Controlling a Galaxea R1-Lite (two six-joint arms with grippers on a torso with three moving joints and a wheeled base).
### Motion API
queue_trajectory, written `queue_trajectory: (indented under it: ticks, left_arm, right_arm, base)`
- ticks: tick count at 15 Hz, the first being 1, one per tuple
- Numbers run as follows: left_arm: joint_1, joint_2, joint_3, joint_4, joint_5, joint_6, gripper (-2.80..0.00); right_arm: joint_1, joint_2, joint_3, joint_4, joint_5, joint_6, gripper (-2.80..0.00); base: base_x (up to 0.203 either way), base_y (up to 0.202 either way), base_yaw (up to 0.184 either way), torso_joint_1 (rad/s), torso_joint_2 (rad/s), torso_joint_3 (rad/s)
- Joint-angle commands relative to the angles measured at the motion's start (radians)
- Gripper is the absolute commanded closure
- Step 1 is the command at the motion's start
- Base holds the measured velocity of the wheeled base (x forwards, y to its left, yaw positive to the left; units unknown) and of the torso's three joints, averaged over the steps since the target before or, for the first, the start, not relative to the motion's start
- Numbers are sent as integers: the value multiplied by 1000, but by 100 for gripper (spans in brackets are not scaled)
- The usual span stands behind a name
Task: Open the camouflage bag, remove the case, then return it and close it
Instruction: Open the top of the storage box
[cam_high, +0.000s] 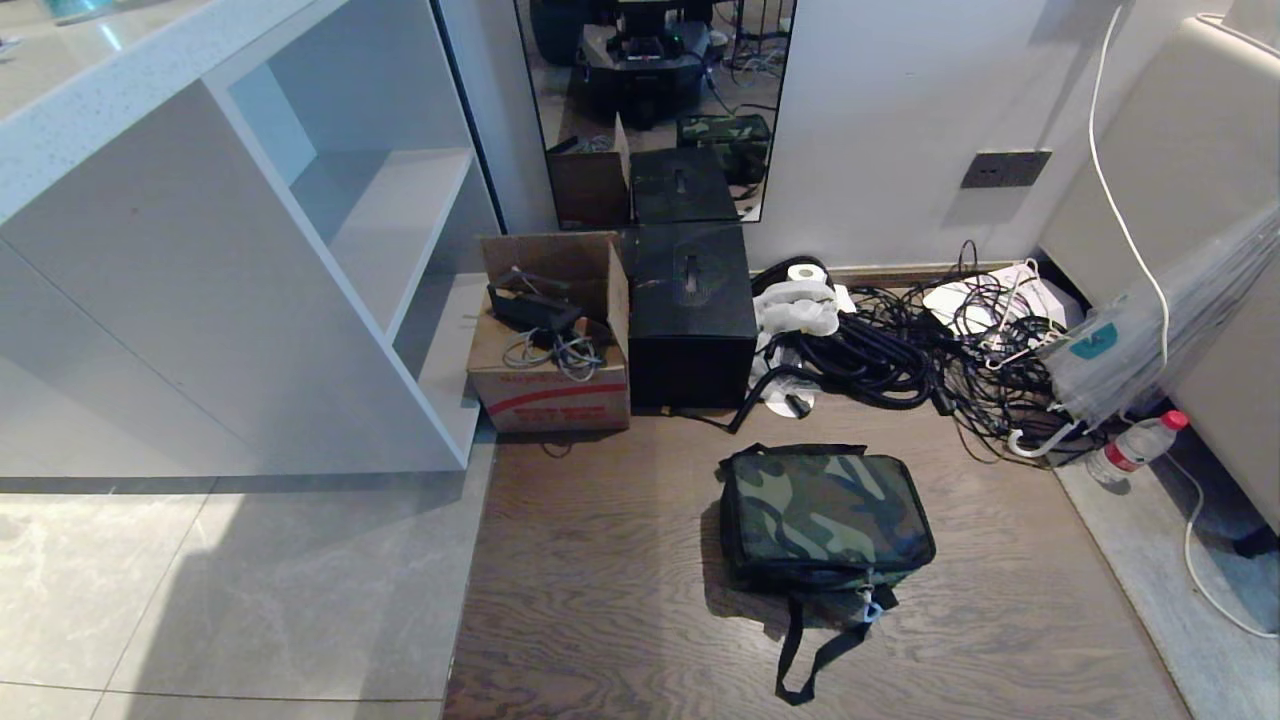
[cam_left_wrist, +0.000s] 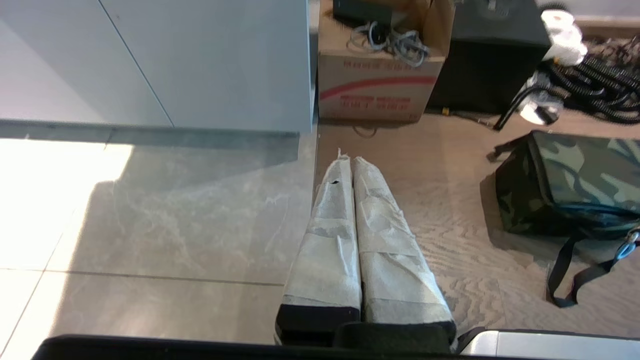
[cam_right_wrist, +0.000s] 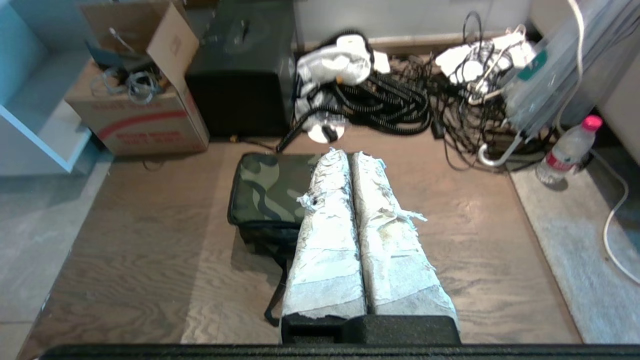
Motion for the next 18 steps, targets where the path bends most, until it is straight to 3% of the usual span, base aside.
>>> queue_trajectory:
  ticks: [1,10,18]
  left_arm:
    - [0,0,0,0,0,0,0]
    - [0,0,0,0,0,-2,0]
    - [0,0,0,0,0,0,0]
  right_arm:
    - [0,0,40,-1,0,0,0]
    - [0,0,40,-1,0,0,0]
    - [0,0,40,-1,0,0,0]
  base:
    - [0,0,0,2,2,-206]
    - [0,0,0,3,4,-197]
    - [0,0,0,1,2,-26]
